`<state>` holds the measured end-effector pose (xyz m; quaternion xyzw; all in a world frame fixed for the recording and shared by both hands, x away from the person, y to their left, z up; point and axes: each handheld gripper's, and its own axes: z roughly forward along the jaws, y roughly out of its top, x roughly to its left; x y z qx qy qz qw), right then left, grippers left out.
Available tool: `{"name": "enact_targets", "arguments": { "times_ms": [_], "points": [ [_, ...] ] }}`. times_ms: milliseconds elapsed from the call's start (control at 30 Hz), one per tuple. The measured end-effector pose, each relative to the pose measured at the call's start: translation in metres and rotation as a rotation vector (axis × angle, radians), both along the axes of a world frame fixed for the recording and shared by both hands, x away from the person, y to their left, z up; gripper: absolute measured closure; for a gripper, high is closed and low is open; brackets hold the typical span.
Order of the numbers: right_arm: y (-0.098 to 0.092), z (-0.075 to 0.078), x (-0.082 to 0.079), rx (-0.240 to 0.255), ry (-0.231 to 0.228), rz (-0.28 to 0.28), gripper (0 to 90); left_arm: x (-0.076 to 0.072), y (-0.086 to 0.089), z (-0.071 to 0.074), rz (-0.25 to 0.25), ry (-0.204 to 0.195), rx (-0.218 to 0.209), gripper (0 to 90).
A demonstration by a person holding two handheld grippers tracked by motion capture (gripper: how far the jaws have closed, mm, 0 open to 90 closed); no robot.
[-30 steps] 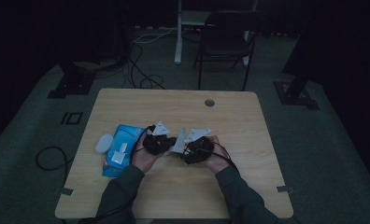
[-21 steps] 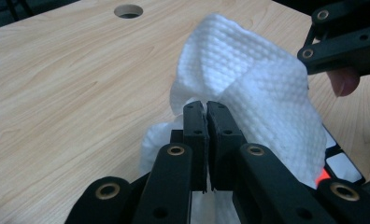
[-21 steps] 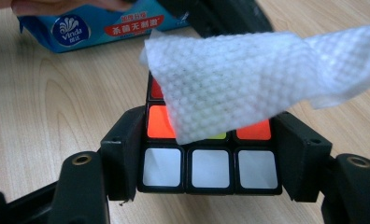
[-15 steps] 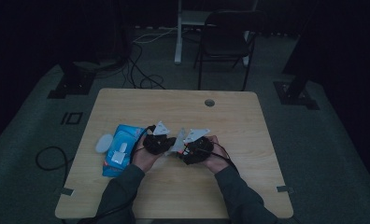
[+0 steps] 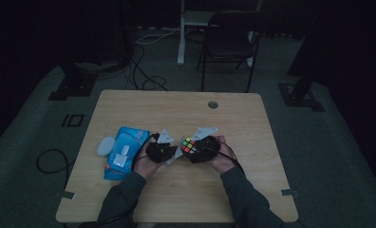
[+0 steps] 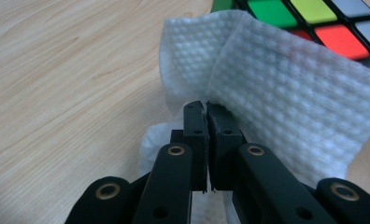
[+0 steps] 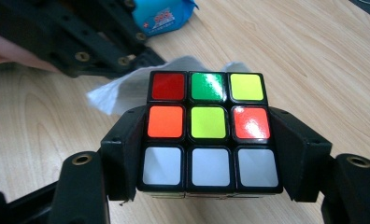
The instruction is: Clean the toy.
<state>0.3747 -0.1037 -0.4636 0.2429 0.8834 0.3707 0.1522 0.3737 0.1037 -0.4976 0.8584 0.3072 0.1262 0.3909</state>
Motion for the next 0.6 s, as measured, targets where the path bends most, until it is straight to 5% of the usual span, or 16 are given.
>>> {"name": "enact_targets", "arguments": {
  "times_ms": [433, 600],
  "points": [
    [-0.002, -0.004, 0.004, -0.01, 0.002, -0.047, 34.3, -0.023, -0.004, 0.013, -0.054, -0.047, -0.024, 88.3],
    [-0.001, -0.002, 0.005, -0.002, -0.004, -0.046, 34.3, -0.025, -0.011, 0.007, -0.09, -0.039, -0.011, 88.3]
  ]
}}
